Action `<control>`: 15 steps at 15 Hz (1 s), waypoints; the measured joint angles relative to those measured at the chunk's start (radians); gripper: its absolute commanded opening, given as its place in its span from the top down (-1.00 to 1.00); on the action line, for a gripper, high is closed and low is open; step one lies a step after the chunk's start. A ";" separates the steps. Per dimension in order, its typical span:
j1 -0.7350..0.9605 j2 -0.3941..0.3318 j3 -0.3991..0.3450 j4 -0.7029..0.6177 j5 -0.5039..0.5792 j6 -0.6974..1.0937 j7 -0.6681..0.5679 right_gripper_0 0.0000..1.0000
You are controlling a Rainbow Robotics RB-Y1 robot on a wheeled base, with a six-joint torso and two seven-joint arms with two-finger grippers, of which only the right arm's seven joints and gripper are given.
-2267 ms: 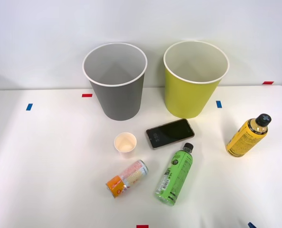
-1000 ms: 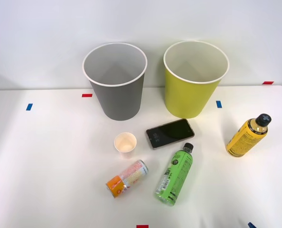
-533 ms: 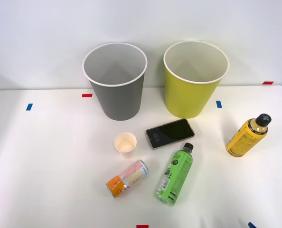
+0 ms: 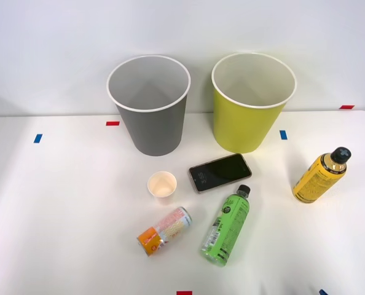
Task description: Put cans in the gray bin, plastic bottles in the light green bin
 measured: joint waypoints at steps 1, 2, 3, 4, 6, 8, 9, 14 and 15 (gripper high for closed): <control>-0.001 0.004 -0.001 -0.019 -0.007 -0.003 0.001 -1.00; -0.002 0.009 -0.008 -0.036 -0.015 -0.004 0.001 -1.00; -0.007 0.013 -0.016 -0.048 -0.023 -0.004 0.002 -1.00; -0.019 0.019 -0.026 -0.054 -0.030 -0.004 0.005 -1.00; -0.064 0.038 -0.054 -0.059 -0.039 0.001 0.009 -1.00; -0.119 0.058 -0.079 -0.059 -0.055 0.027 0.009 -1.00; -0.144 0.067 -0.089 -0.059 -0.064 0.038 0.009 -1.00; -0.258 0.101 -0.153 -0.058 -0.100 0.147 0.009 -1.00; -0.281 0.112 -0.169 -0.058 -0.105 0.178 0.010 -1.00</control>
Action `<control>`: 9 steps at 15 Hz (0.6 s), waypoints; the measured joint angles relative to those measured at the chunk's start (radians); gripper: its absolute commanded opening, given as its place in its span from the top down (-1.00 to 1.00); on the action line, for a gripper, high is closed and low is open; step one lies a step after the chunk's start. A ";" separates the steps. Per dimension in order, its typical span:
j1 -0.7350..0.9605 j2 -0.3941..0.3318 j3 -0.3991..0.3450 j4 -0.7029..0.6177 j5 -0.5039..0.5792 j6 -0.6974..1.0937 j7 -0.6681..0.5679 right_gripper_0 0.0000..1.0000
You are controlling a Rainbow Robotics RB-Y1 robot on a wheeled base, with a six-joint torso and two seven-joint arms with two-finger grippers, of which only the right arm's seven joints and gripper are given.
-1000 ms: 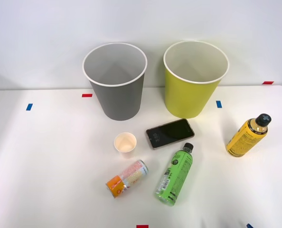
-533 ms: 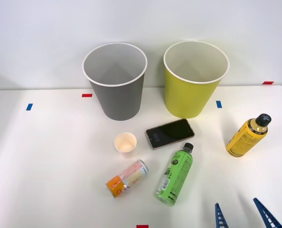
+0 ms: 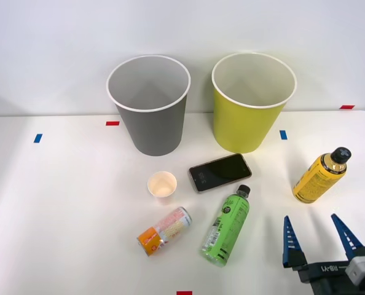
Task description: Put cans in the gray bin, plastic bottles in the light green bin
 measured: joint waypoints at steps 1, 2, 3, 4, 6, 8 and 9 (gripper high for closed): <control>-0.019 0.010 -0.014 0.000 -0.004 0.020 0.001 -1.00; -0.038 0.019 -0.029 0.000 -0.007 0.037 0.001 -1.00; -0.055 0.027 -0.043 0.000 -0.009 0.053 0.002 -1.00; -0.069 0.033 -0.056 0.000 -0.011 0.070 0.003 -1.00; -0.102 0.044 -0.081 0.000 -0.011 0.113 0.008 -1.00; -0.131 0.051 -0.102 0.008 -0.011 0.127 0.011 -1.00; -0.147 0.055 -0.110 0.025 -0.011 0.128 0.011 -1.00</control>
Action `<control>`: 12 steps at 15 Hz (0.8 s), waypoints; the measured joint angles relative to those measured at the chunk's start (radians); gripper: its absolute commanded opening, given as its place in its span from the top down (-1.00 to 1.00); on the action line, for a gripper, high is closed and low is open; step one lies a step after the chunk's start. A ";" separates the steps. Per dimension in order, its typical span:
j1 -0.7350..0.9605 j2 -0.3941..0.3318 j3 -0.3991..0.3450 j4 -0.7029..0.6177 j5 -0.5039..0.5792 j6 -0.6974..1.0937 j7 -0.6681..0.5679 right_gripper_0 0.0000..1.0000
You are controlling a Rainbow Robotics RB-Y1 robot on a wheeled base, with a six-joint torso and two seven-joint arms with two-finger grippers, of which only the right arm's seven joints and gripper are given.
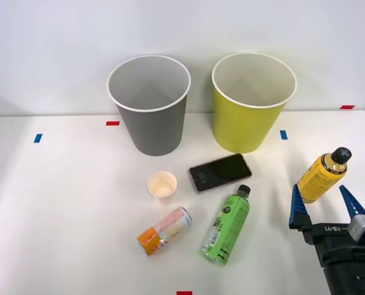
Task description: Put cans in the gray bin, plastic bottles in the light green bin
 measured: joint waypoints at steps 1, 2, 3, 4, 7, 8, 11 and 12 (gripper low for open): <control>-0.024 0.006 -0.010 0.031 0.000 -0.003 0.001 -1.00; -0.050 0.014 -0.023 0.061 0.002 -0.008 0.001 -1.00; -0.070 0.023 -0.034 0.079 0.003 -0.011 0.002 -1.00; -0.083 0.029 -0.040 0.087 0.003 -0.012 0.004 -1.00; -0.113 0.035 -0.050 0.091 0.001 0.000 0.006 -1.00; -0.123 0.035 -0.054 0.091 0.002 0.014 0.007 -1.00; -0.154 0.035 -0.066 0.091 0.004 0.054 0.011 -1.00; -0.164 0.035 -0.070 0.091 0.004 0.068 0.012 -1.00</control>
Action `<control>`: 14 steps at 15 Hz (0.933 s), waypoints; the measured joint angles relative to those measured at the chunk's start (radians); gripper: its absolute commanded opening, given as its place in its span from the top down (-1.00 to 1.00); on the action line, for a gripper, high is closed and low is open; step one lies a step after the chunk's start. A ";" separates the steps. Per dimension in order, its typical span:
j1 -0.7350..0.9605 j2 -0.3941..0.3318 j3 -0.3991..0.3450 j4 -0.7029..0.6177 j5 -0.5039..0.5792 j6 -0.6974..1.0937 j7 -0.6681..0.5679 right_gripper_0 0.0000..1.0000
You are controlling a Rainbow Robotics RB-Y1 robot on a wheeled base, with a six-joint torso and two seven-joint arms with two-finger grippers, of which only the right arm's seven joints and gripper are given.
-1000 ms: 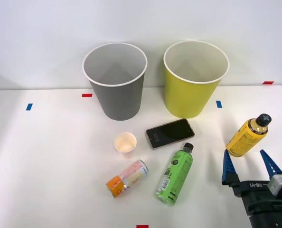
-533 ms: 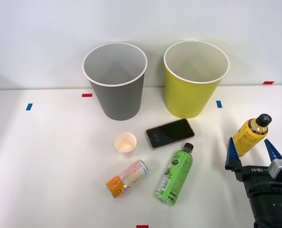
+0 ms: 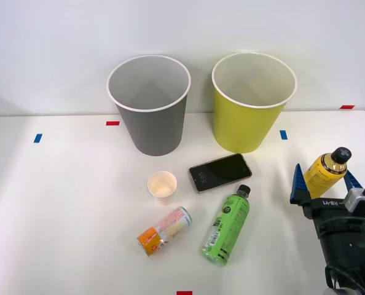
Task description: Put cans in the gray bin, plastic bottles in the light green bin
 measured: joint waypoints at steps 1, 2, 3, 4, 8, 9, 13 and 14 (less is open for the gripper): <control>-0.011 0.000 -0.004 0.000 0.000 0.017 0.001 -1.00; -0.021 0.000 -0.005 0.000 0.000 0.029 0.003 -1.00; -0.029 0.000 -0.007 0.000 0.000 0.036 0.004 -1.00; -0.036 0.000 -0.010 0.000 0.000 0.044 0.006 -1.00; -0.043 -0.002 -0.015 0.000 0.005 0.065 0.013 1.00; -0.043 -0.003 -0.015 0.000 0.005 0.065 0.014 1.00; -0.042 -0.002 -0.015 0.000 0.007 0.064 0.009 1.00; -0.042 -0.001 -0.015 -0.001 0.007 0.064 0.009 1.00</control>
